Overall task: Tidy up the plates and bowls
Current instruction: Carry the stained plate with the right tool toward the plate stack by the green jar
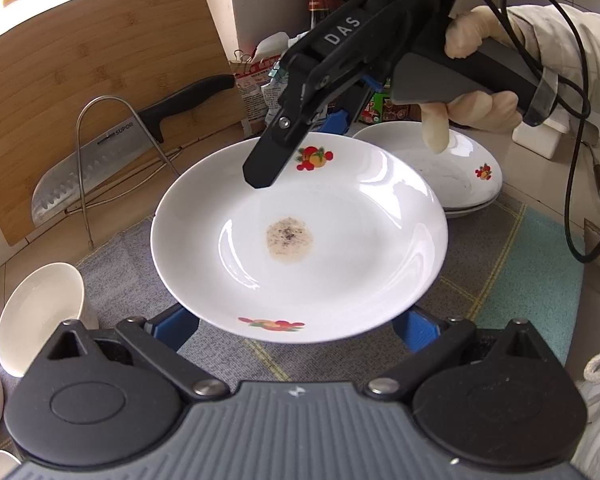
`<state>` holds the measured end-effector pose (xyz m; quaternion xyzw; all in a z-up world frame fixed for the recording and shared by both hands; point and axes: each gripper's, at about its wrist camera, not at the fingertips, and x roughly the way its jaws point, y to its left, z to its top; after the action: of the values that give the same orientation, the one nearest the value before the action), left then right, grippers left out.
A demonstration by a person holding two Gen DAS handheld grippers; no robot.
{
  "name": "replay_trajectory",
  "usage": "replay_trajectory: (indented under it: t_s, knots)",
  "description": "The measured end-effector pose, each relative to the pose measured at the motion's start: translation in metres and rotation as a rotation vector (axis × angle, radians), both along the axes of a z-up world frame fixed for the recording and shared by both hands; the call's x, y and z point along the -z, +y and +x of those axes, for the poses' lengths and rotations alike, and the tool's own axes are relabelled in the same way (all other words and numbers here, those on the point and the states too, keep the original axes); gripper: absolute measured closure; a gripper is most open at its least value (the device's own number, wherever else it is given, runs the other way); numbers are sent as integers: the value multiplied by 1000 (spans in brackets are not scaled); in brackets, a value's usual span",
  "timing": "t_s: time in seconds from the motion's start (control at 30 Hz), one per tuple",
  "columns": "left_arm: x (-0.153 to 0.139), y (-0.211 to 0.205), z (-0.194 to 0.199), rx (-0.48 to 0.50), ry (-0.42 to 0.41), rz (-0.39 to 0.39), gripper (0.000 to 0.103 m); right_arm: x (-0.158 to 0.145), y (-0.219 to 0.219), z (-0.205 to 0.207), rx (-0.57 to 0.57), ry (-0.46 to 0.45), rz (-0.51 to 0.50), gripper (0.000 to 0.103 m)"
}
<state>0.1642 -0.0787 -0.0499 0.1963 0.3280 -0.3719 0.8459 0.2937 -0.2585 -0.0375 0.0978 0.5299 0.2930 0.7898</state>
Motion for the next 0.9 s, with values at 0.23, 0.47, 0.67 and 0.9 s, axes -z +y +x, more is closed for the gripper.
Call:
replay_trajectory:
  t_s: [0.23, 0.47, 0.67, 0.9]
  knots:
    - [-5, -18, -9, 80, -2, -5, 1, -10, -28, -22, 82, -19, -3, 0]
    - [-6, -42, -14, 168, 16, -19, 1, -13, -57, -44, 178, -28, -13, 0]
    - [-1, -60, -12, 240, 30, -23, 1, -12, -84, -62, 260, -24, -26, 0]
    - [6, -81, -8, 305, 45, -24, 1, -9, -111, -79, 342, -15, -32, 0]
